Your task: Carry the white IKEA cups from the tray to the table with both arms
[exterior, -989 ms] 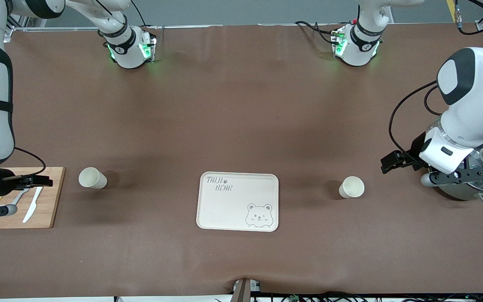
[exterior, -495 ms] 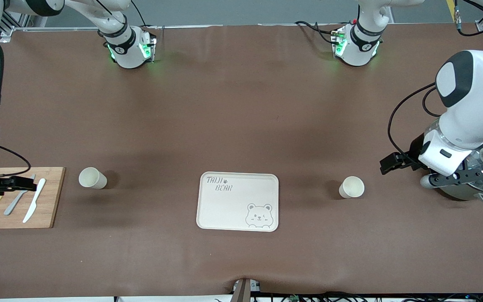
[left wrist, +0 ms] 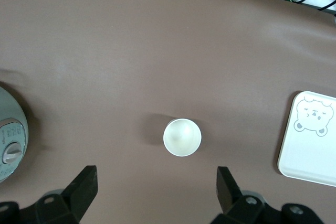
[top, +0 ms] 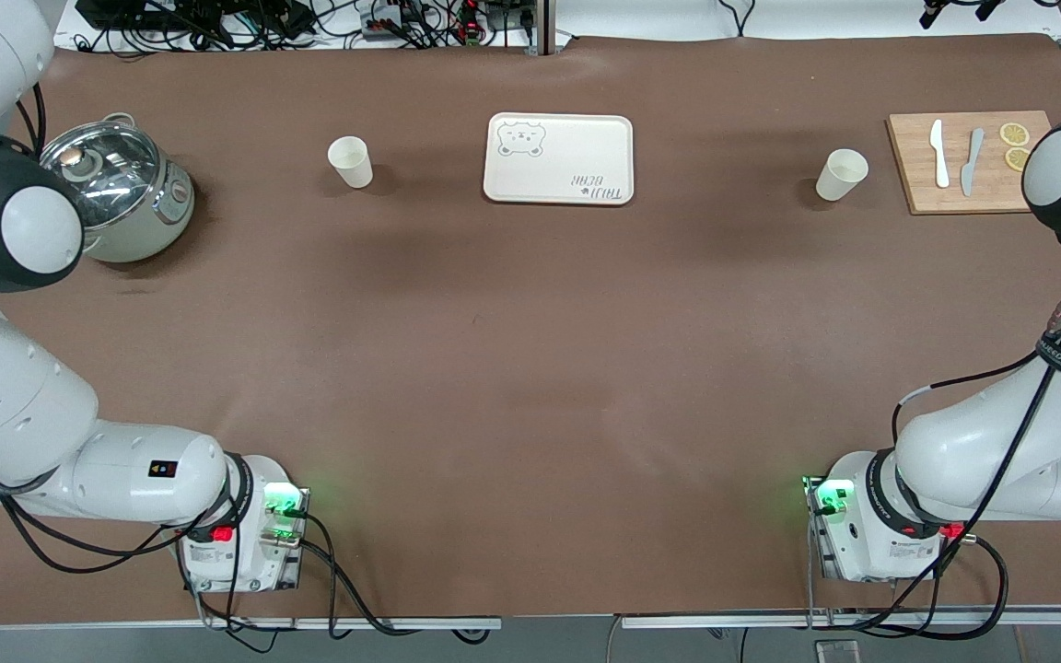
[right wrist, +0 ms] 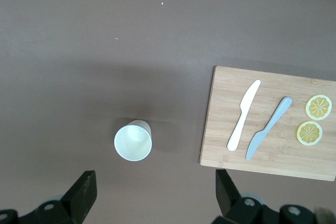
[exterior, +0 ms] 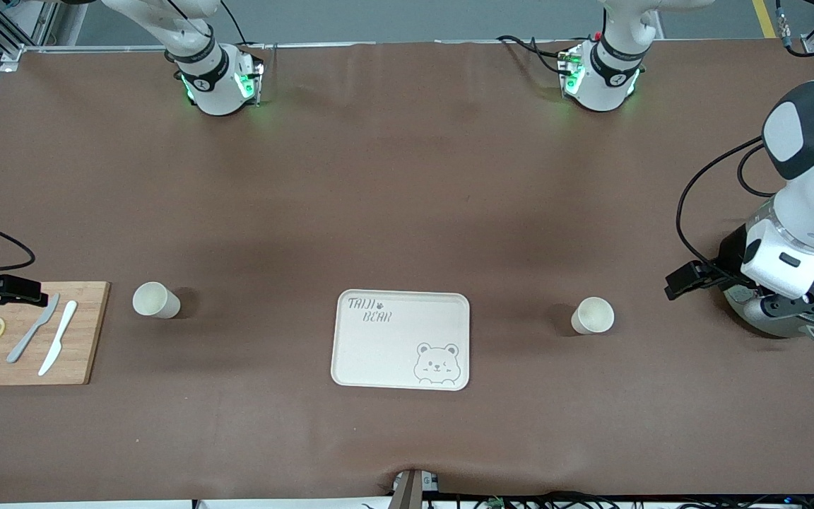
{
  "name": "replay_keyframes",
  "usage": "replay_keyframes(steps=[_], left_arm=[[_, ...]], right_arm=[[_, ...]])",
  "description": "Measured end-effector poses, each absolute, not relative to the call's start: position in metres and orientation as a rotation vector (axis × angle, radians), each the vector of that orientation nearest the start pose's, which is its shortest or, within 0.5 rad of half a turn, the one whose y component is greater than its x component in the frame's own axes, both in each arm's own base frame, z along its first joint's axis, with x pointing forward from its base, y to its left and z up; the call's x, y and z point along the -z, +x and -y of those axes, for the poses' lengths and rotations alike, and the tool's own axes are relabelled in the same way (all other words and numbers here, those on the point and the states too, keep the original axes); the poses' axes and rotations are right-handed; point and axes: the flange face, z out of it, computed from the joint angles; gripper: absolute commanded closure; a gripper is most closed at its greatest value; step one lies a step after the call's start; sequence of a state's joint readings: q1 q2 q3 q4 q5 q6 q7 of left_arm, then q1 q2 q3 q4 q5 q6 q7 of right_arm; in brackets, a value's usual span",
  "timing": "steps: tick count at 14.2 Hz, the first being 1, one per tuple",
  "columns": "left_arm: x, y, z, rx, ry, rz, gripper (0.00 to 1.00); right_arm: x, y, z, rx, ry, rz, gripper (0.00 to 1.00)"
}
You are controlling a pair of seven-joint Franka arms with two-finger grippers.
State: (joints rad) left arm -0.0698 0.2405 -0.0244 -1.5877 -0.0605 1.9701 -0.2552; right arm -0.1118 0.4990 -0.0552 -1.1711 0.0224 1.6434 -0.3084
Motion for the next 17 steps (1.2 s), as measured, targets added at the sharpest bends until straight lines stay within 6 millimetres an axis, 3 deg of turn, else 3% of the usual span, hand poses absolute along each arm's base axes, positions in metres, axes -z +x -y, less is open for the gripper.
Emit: replay_keyframes(steps=[3, 6, 8, 17], left_arm=[[-0.524, 0.650, 0.064, 0.257, -3.211, 0.291, 0.00], [-0.531, 0.651, 0.067, 0.277, -3.214, 0.285, 0.00], [-0.532, 0.650, 0.073, 0.277, -3.216, 0.271, 0.00], [-0.528, 0.652, 0.066, 0.263, -3.213, 0.287, 0.00]], right_arm=[[-0.523, 0.686, 0.098, -0.027, -3.130, 0.244, 0.00], [-0.563, 0.669, 0.094, 0.021, -3.134, 0.232, 0.00], [-0.584, 0.654, 0.091, -0.002, -3.134, 0.136, 0.00], [-0.616, 0.612, 0.066, -0.026, -3.127, -0.043, 0.00]])
